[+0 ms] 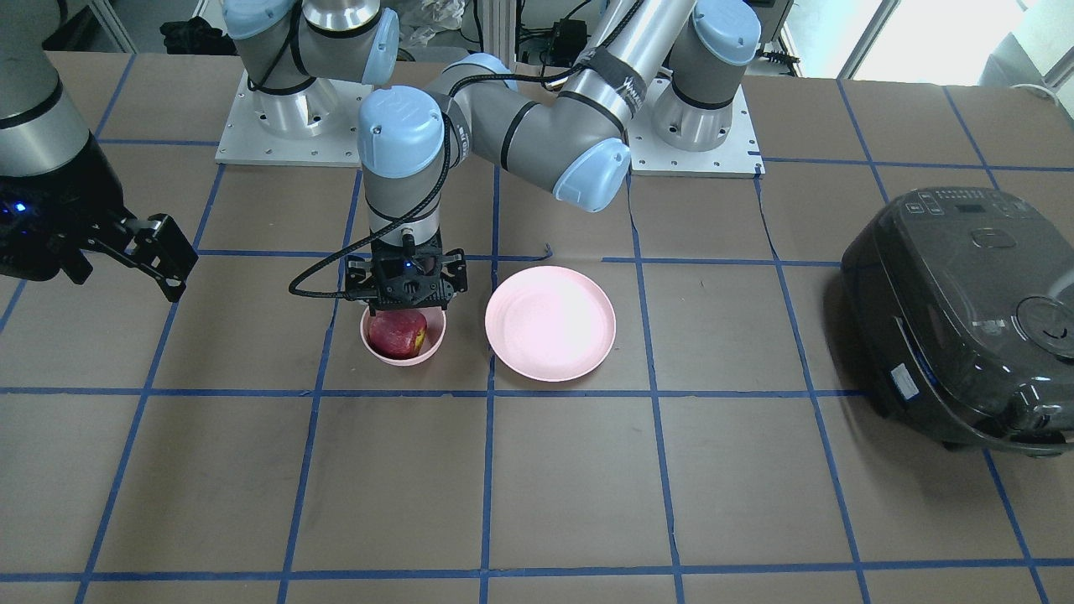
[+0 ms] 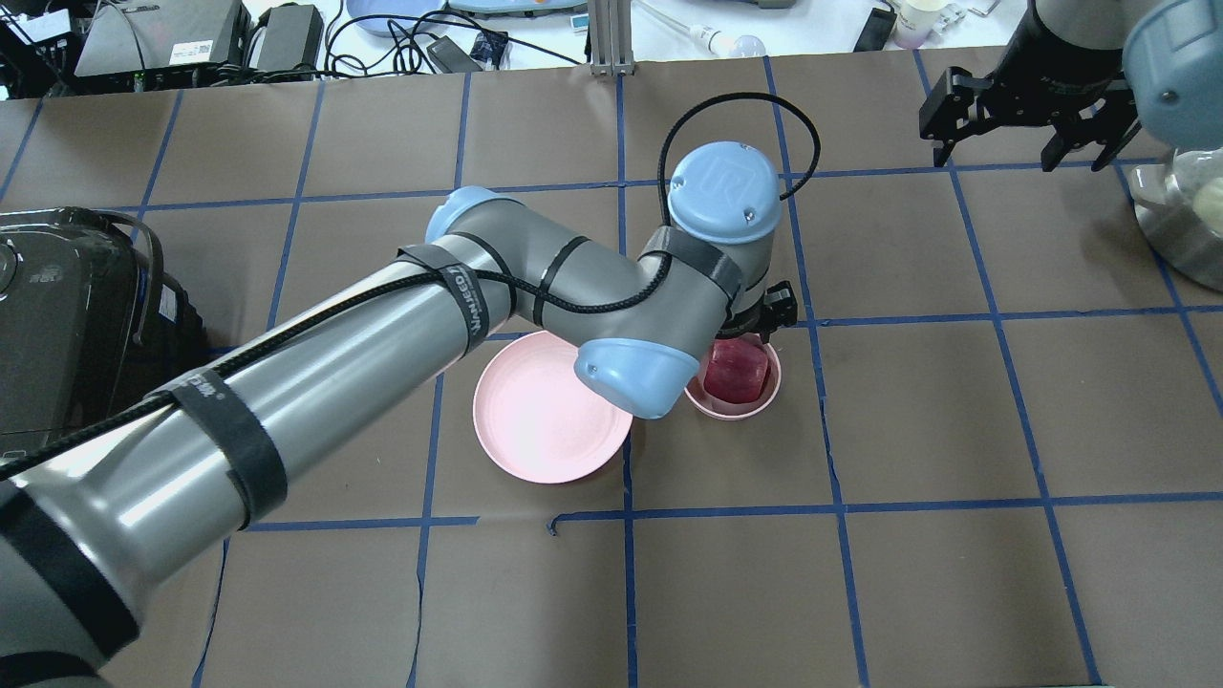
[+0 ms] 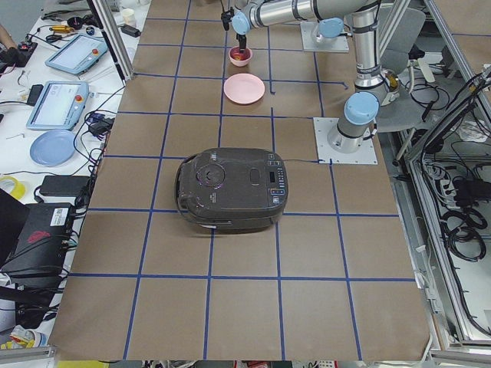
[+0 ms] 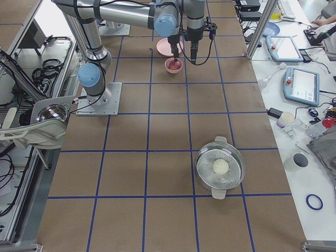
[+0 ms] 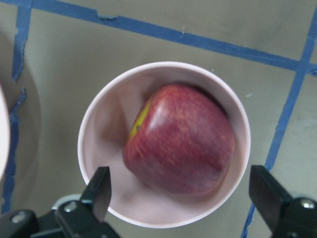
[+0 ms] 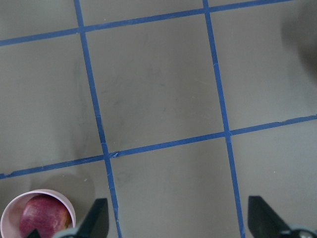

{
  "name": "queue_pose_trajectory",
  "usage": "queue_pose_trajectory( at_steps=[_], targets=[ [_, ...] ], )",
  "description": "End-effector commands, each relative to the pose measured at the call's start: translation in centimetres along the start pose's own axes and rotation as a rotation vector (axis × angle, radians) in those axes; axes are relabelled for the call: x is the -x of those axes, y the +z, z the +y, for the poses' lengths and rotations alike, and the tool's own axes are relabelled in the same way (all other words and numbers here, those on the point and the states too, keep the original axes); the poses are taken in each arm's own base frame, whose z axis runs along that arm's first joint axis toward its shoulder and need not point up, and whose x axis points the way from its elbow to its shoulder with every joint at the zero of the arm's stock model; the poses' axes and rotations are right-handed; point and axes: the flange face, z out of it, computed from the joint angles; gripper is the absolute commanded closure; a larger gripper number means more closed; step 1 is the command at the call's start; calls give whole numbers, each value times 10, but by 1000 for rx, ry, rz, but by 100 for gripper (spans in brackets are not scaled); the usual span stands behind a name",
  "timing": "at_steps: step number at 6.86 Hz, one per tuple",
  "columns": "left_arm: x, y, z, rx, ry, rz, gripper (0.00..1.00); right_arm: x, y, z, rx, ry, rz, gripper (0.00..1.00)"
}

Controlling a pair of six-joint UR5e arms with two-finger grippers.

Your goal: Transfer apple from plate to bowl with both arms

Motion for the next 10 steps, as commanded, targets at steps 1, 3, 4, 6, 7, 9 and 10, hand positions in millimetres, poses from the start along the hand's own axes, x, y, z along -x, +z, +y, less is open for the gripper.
queue_pose_trajectory(
  at_steps=[1,3,4,6,7,9,10],
  targets=[
    [32,-79,0,34,82,-29,0,3,-16,5,-22,-3,-11,0],
    [56,-155,26,16,163,-13,0,43,-25,23,-13,-76,-36,0],
    [74,-189,40,8,187,-18,0,64,-32,34,-13,-114,-62,0],
    [140,-220,13,37,227,-45,0,70,-32,47,45,-129,-84,0],
    [164,-234,-4,6,224,-47,0,73,-33,48,48,-129,-111,0],
    [221,-247,-36,-45,120,-138,0,79,-30,54,70,-143,-112,0],
    [237,-250,-47,-53,107,-144,0,79,-28,54,75,-155,-111,0]
  ],
)
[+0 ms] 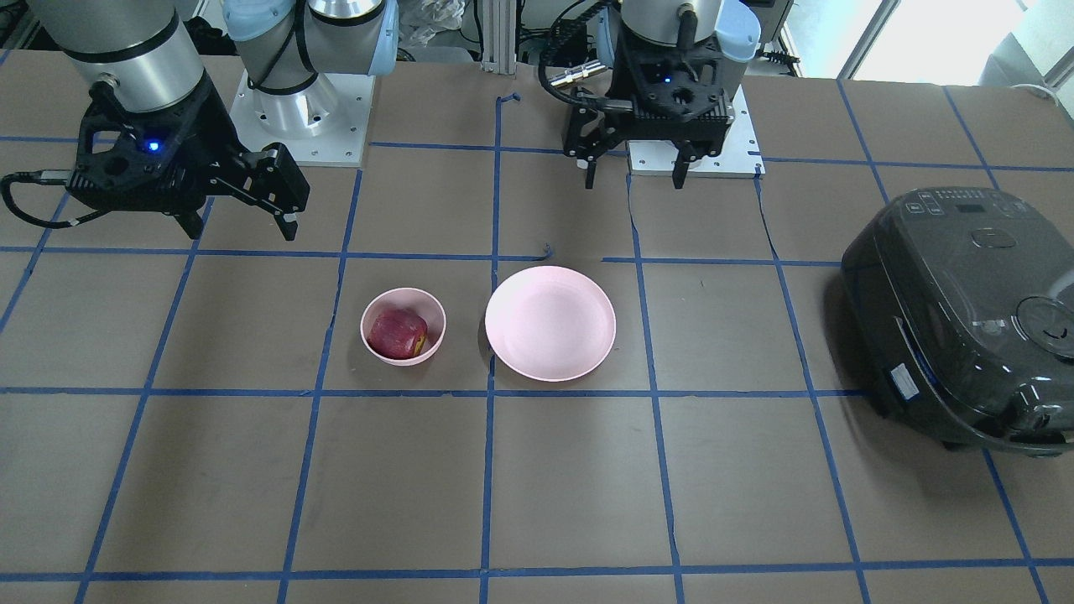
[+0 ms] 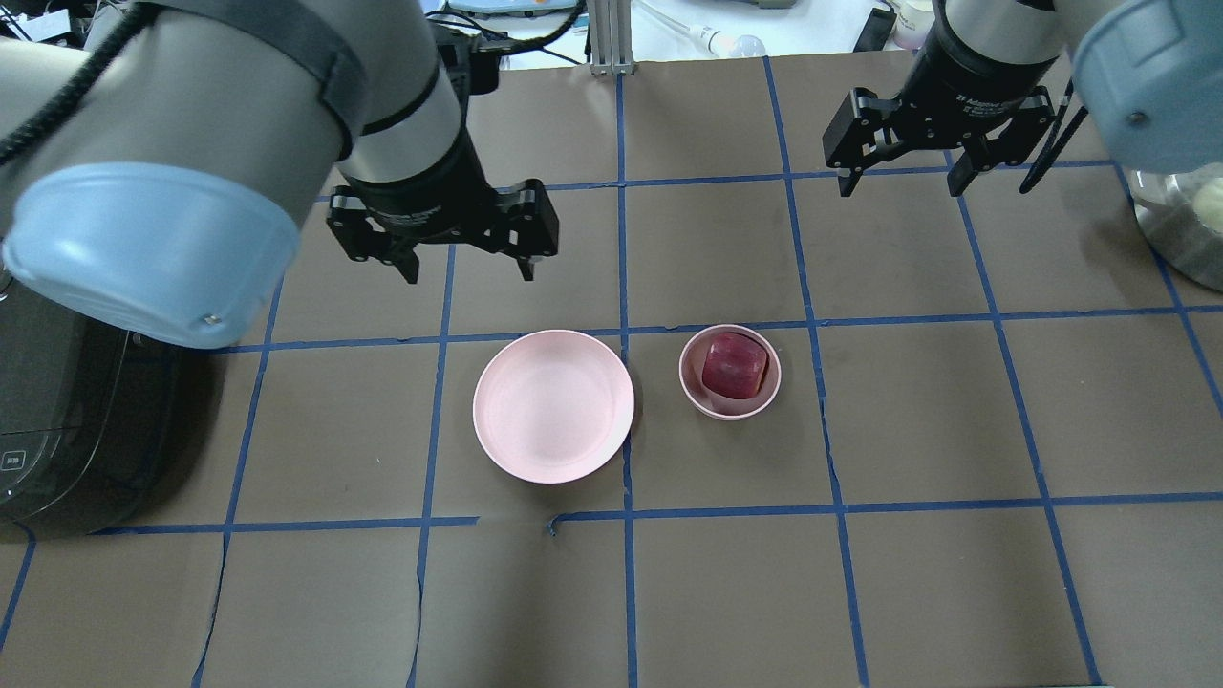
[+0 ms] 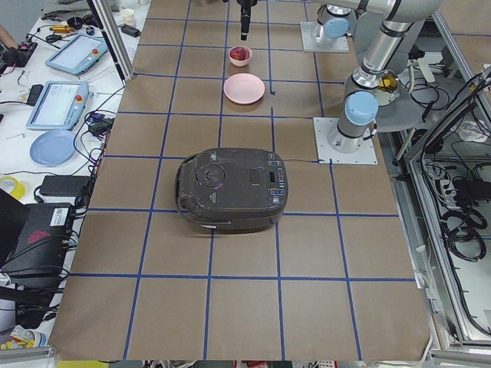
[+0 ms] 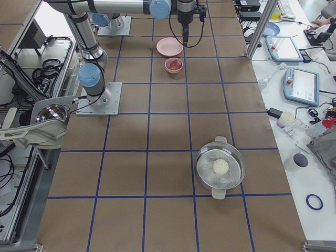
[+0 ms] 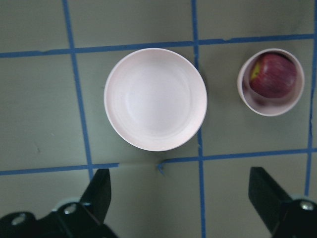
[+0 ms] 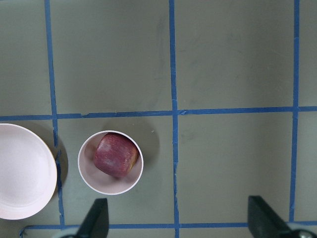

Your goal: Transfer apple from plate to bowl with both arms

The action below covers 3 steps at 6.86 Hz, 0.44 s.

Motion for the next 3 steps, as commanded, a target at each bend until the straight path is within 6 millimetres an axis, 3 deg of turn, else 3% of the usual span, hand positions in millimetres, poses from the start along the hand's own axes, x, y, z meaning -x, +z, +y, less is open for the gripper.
queue_pose_trajectory(
  at_steps=[1,2,3],
  targets=[
    [38,-4,-18,-21,-55,-8,0,2,3,1,10,-14,0,0],
    [42,-6,-22,-21,-61,16,0,2,3,1,10,-14,0,0],
    [46,-5,-26,-22,39,12,0,2,3,1,10,-14,0,0]
  ],
)
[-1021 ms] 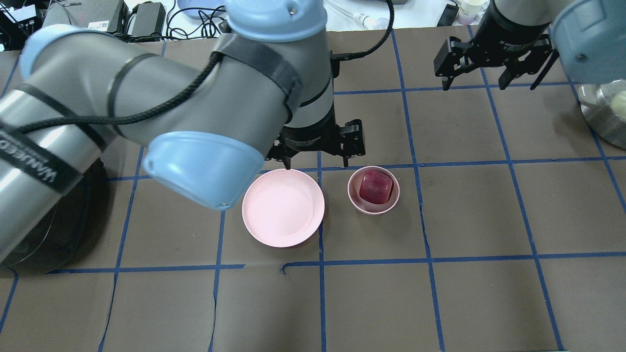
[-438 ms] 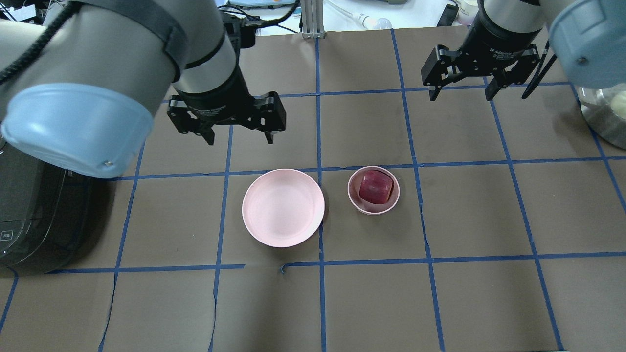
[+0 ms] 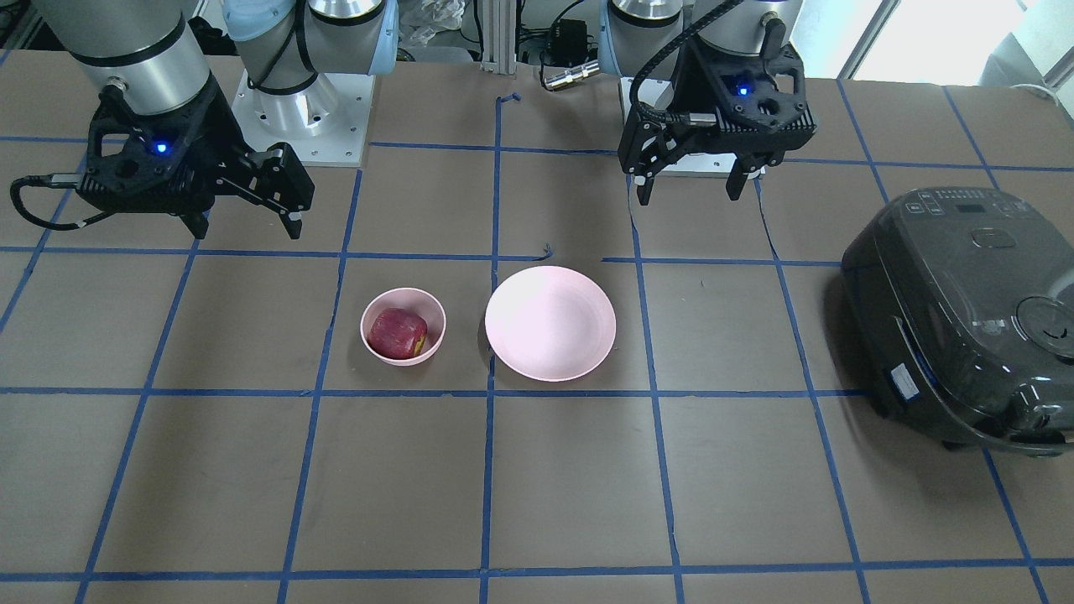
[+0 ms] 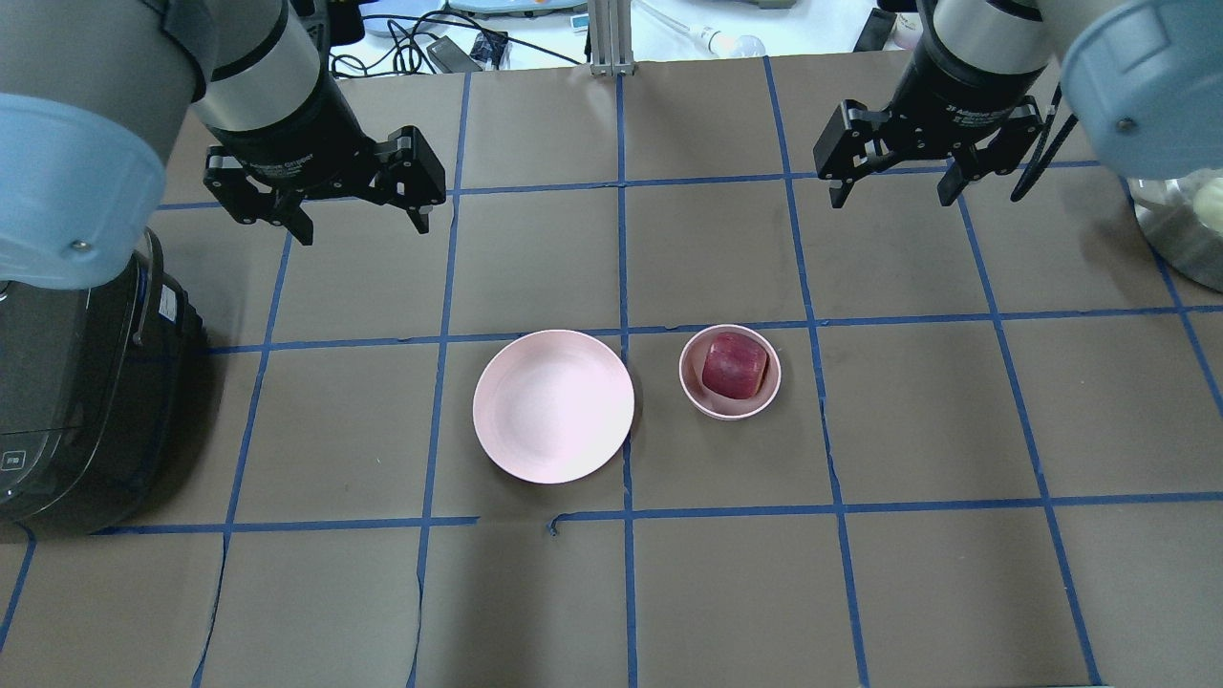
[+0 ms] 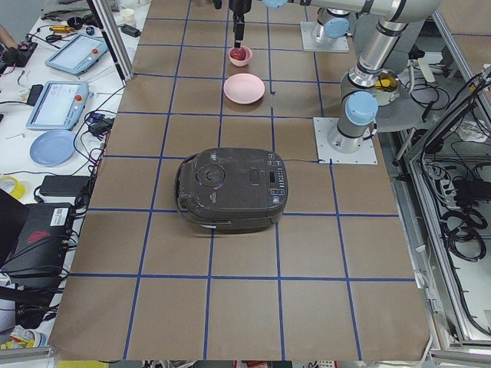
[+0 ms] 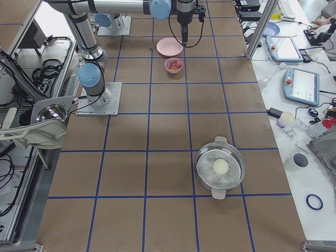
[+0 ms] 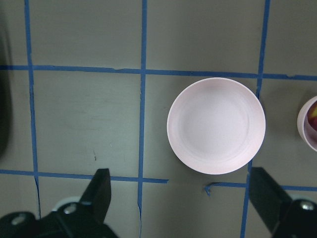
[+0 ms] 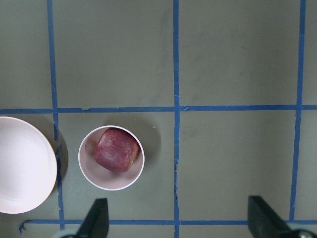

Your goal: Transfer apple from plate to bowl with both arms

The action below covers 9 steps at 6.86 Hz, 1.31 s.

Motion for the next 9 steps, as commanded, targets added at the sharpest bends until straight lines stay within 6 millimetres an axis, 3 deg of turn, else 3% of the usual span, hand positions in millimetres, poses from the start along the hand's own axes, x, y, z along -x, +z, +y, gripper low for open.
queue_pose_trajectory(
  at_steps=[1,2,9],
  targets=[
    [7,0,-7,-1,103,9,0,0,0,0,1,-1,0,0],
    [14,-2,-15,-7,91,11,0,-1,-1,0,-1,1,2,0],
    [13,0,-7,-1,94,15,0,-2,1,0,1,1,12,0]
  ],
)
